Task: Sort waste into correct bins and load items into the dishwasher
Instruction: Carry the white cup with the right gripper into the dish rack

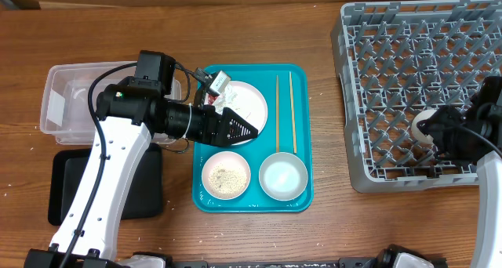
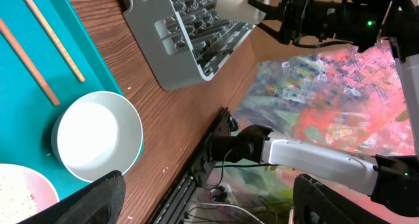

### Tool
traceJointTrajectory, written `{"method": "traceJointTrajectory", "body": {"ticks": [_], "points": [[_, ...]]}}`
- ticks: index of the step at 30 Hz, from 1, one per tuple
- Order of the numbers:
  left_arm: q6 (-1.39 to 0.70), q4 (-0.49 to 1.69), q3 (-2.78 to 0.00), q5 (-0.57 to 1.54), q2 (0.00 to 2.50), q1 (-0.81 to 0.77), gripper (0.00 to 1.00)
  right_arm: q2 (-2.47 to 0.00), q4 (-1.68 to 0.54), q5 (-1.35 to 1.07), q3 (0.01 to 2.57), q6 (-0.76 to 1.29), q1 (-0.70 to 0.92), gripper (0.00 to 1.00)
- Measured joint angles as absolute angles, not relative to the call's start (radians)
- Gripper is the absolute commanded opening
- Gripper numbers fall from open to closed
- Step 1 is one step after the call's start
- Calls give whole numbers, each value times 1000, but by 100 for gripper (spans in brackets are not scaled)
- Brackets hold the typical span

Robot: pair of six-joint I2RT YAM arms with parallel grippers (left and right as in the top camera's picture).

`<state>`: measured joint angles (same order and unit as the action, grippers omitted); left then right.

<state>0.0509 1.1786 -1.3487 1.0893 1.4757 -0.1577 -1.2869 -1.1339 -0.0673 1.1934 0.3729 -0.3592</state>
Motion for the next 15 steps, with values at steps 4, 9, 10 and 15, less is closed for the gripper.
{"method": "traceJointTrajectory", "body": {"ticks": [4,9,10,15], "points": [[51,1179,-1349,1087,1476,-158,84,-1308,-1136,-101,1195,371,-360,56],[51,1178,-1349,1087,1476,-158,84,-1335,-1191,-126,1195,339,-345,56],[51,1178,-1349,1087,1476,-158,84,-1336,-1195,-127,1195,336,-344,56],[51,1178,-1349,1087,1476,-158,84,-1340,-1173,-127,1195,333,-340,56]]}}
